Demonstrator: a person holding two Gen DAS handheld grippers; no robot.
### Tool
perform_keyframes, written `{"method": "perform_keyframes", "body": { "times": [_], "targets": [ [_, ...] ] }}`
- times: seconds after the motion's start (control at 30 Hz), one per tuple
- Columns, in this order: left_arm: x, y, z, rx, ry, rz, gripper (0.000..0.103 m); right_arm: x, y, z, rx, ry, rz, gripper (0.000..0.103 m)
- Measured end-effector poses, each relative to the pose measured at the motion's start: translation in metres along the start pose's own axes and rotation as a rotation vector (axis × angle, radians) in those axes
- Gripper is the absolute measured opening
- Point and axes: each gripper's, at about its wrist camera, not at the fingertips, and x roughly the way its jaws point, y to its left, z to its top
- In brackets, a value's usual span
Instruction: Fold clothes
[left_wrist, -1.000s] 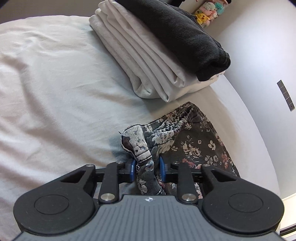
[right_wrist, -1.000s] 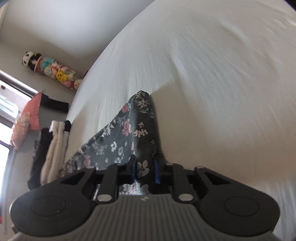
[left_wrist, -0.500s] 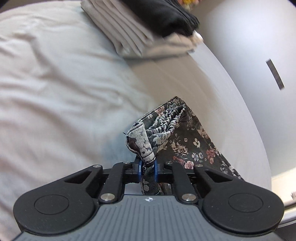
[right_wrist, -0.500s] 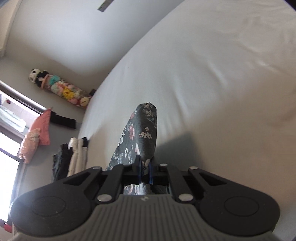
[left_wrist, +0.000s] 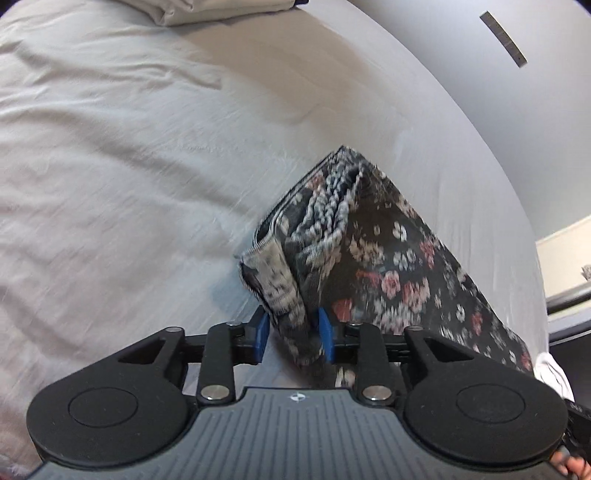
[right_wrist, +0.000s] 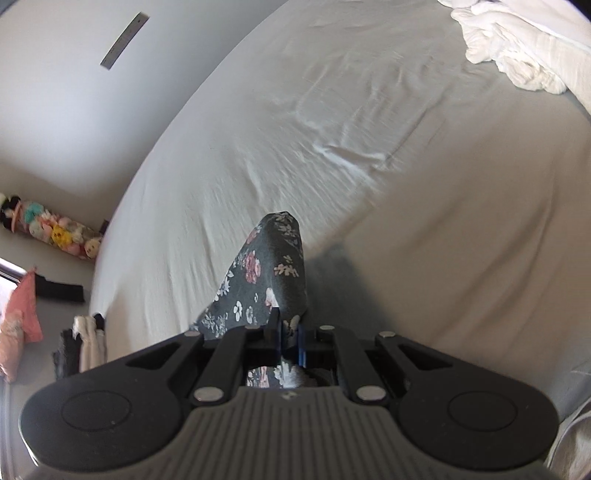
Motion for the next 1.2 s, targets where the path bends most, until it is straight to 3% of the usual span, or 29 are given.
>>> {"method": "perform_keyframes", "body": {
  "times": [0.13,0.23,0.3,0.43,0.57,0.6,0.63,0.73,0.83,0.93,1.0,1.07,1.13,1.2],
  "targets": [
    [-0.014,0.0,-0.012,0.008,0.067,-0.119,0.035,0.011,-0.014,0.003,0.001,0.034,-0.029,0.013],
    [-0.028,-0.022,-0.011,0.129,0.02,-0.176,0.035,0.02,-0.024,0.006,0.015,0.065,-0.061,0.024],
    [-0.035,-0.042,-0.009,0.226,-0.033,-0.16,0.035,0.021,-0.028,0.007,0.02,0.065,-0.091,0.028],
    [-0.019,-0.066,0.009,0.338,-0.078,-0.121,0.035,0.011,-0.029,0.014,0.025,-0.041,-0.069,0.041],
    [0.003,-0.067,0.019,0.368,-0.072,-0.086,0.028,0.013,-0.02,0.022,-0.04,-0.095,-0.014,0.035],
    [0.009,-0.067,0.02,0.377,-0.072,-0.076,0.028,0.015,-0.017,0.024,-0.058,-0.094,0.007,0.024],
    [0.016,-0.064,0.02,0.375,-0.064,-0.061,0.028,0.017,-0.013,0.024,-0.085,-0.089,0.037,0.02],
    [0.036,-0.055,0.022,0.368,-0.039,-0.018,0.018,0.029,0.003,0.022,-0.188,-0.063,0.071,0.02],
    [0.039,-0.046,0.028,0.328,-0.039,-0.019,0.002,0.051,0.005,0.022,-0.243,-0.012,-0.046,0.018],
    [0.04,-0.039,0.032,0.286,-0.035,-0.035,0.002,0.069,-0.006,0.023,-0.245,0.052,-0.098,0.009],
    [0.038,-0.043,0.029,0.313,-0.051,-0.022,0.002,0.068,-0.01,0.023,-0.228,0.054,-0.089,0.009],
    [0.034,-0.051,0.025,0.354,-0.076,-0.008,0.004,0.058,-0.011,0.025,-0.196,0.038,-0.063,0.016],
    [0.024,-0.062,0.017,0.428,-0.116,-0.008,0.004,0.04,-0.017,0.028,-0.13,-0.001,-0.034,0.036],
    [0.016,-0.075,0.011,0.49,-0.125,-0.061,0.004,0.031,-0.024,0.033,-0.082,-0.003,-0.039,0.041]
  ]
}}
